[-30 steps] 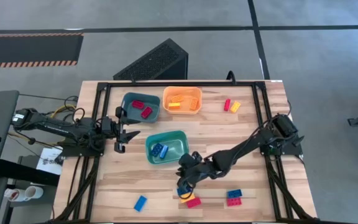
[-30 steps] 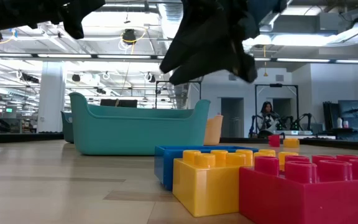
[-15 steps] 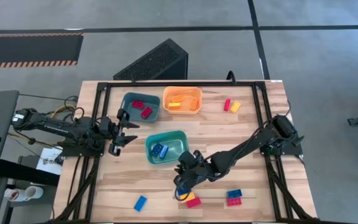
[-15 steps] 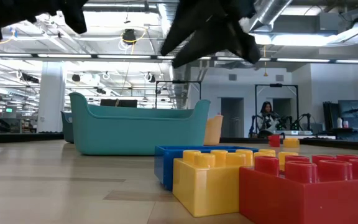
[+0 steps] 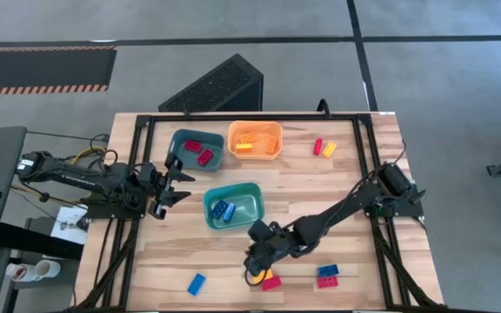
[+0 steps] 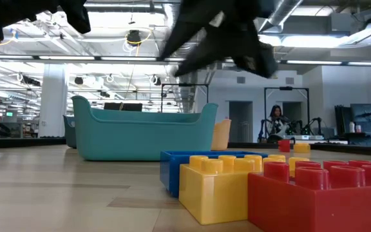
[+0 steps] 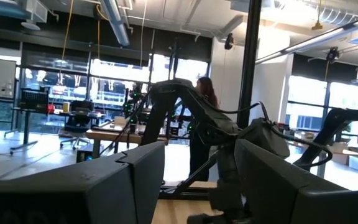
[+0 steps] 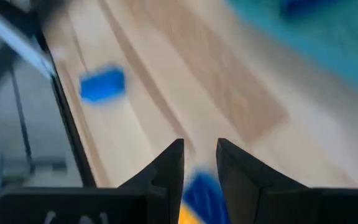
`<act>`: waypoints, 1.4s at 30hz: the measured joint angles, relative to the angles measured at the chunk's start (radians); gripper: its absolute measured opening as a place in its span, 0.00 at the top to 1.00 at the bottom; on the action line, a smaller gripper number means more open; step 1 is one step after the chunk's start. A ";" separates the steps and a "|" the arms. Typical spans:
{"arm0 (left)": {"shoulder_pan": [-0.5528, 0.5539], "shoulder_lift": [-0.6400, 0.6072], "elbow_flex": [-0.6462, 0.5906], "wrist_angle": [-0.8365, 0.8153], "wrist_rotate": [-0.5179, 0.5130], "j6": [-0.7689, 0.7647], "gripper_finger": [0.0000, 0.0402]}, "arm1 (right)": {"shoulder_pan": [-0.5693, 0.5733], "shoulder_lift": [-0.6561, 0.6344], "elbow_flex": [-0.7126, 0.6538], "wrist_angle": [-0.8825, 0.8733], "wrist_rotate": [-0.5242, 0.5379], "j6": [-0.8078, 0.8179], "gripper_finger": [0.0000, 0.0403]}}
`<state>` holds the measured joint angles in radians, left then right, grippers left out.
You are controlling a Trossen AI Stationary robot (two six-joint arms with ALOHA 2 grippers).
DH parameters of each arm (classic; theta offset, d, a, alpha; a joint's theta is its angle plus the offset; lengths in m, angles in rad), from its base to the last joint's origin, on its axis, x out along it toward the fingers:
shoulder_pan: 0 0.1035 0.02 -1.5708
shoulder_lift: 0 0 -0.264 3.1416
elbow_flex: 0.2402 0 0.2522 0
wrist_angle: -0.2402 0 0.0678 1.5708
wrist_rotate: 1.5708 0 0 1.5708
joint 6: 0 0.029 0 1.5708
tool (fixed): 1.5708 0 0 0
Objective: Sort & place blocks by color
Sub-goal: Put the red game piece into the blue bin
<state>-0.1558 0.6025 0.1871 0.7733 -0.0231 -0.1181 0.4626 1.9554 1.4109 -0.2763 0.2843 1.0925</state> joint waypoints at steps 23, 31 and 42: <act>0.001 0.000 0.000 -0.046 -0.103 0.077 0.54 | -0.038 -0.160 -0.011 -0.740 -0.201 -0.004 0.70; 0.001 0.000 0.000 -0.053 -0.120 0.081 0.54 | -0.009 -0.151 -0.013 -0.712 -0.282 -0.004 0.49; 0.000 0.000 0.000 -0.053 -0.120 0.079 0.54 | -0.005 -0.151 -0.013 -0.437 -0.134 -0.014 0.25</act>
<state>-0.1555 0.6022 0.1871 0.7200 -0.1431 -0.0393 0.4576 1.8046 1.3983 -0.7131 0.1504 1.0782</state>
